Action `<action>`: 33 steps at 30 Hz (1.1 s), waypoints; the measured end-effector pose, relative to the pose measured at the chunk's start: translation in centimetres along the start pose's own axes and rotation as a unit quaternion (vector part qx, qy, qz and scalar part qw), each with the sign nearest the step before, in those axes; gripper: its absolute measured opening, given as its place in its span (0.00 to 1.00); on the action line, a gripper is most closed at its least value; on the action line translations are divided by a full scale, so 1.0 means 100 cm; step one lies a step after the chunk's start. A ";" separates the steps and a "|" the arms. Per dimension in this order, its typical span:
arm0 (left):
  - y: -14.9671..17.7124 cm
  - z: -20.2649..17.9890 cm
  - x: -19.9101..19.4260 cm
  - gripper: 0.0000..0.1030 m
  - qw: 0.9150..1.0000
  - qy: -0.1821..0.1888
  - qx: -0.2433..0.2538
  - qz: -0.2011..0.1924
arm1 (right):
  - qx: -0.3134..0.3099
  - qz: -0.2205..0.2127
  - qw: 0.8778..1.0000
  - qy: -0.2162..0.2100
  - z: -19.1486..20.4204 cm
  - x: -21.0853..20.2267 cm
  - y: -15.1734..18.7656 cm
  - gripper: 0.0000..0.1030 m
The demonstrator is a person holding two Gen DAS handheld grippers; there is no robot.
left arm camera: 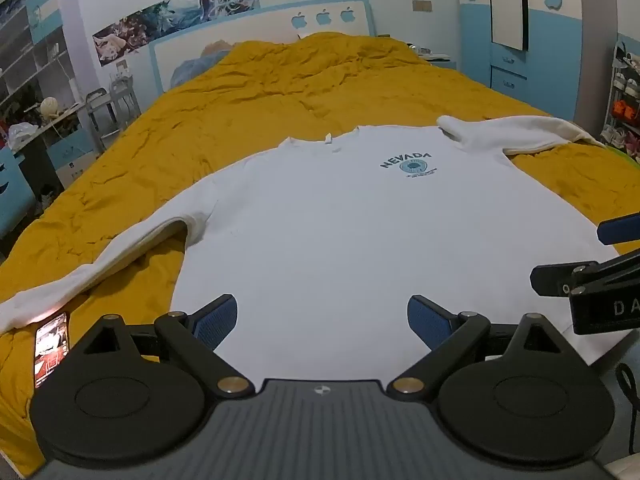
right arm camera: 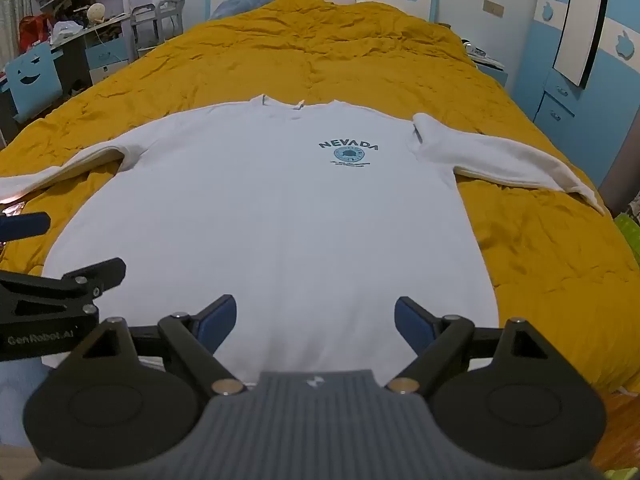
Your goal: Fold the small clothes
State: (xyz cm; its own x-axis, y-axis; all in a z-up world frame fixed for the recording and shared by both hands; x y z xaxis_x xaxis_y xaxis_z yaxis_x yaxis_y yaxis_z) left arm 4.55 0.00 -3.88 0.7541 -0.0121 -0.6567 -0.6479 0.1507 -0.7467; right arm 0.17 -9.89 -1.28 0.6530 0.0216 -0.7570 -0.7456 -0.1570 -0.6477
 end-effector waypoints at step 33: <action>0.007 0.005 0.007 1.00 1.000 -0.007 -0.010 0.020 | -0.003 0.009 1.000 -0.007 0.004 0.004 0.004 0.80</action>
State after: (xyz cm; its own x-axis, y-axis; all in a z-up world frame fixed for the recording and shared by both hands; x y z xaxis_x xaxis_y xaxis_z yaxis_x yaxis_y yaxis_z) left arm 4.67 0.58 -4.81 0.7289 0.0080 -0.6845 -0.6795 0.1302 -0.7221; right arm 0.14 -9.58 -1.88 0.6376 0.0325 -0.7697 -0.7563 -0.1634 -0.6335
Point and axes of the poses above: each gripper's, at about its wrist camera, not at the fingertips, and x roughly the way its jaws point, z to its left, y to its underside, the point moved 6 cm from there along x, roughly the way its jaws point, and after that the axes turned 3 degrees about -x, right-handed, at the moved point
